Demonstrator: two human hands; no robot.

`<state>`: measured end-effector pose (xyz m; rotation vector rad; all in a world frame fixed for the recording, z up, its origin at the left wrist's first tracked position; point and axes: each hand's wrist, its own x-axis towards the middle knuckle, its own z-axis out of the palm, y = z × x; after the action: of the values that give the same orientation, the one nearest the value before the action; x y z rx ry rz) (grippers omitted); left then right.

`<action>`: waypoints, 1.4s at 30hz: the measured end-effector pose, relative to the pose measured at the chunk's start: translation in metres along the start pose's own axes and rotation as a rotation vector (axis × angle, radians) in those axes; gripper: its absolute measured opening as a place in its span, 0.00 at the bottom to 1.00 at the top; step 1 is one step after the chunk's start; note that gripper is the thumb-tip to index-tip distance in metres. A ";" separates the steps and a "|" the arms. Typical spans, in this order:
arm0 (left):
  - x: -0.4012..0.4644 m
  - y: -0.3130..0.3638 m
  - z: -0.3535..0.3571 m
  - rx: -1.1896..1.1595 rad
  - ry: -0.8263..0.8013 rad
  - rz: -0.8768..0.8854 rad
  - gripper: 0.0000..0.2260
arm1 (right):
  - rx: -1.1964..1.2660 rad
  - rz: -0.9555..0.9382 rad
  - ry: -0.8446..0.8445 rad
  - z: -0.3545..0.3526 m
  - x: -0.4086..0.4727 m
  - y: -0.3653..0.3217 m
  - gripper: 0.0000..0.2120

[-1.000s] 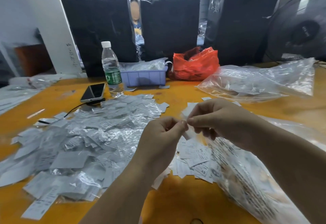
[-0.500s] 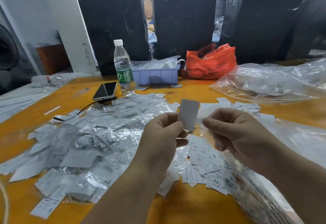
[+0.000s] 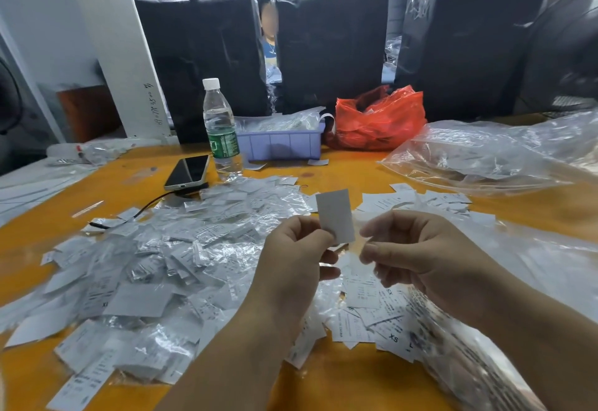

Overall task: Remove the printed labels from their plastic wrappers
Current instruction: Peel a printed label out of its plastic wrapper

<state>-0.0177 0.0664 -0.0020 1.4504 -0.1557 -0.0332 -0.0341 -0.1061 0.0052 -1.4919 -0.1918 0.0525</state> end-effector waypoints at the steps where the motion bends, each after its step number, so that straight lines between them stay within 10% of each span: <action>1: 0.001 0.000 0.000 0.020 0.010 0.011 0.04 | -0.005 0.004 0.003 0.000 0.000 0.000 0.15; 20: 0.019 0.049 -0.020 0.180 -0.017 0.093 0.02 | -0.163 0.040 -0.005 0.006 -0.001 0.006 0.08; 42: -0.007 0.008 -0.019 0.114 -0.032 0.099 0.04 | -0.327 0.042 -0.111 0.012 -0.003 0.006 0.25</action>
<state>-0.0227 0.0870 0.0027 1.5547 -0.2589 0.0343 -0.0388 -0.0938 -0.0002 -1.8206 -0.2680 0.1440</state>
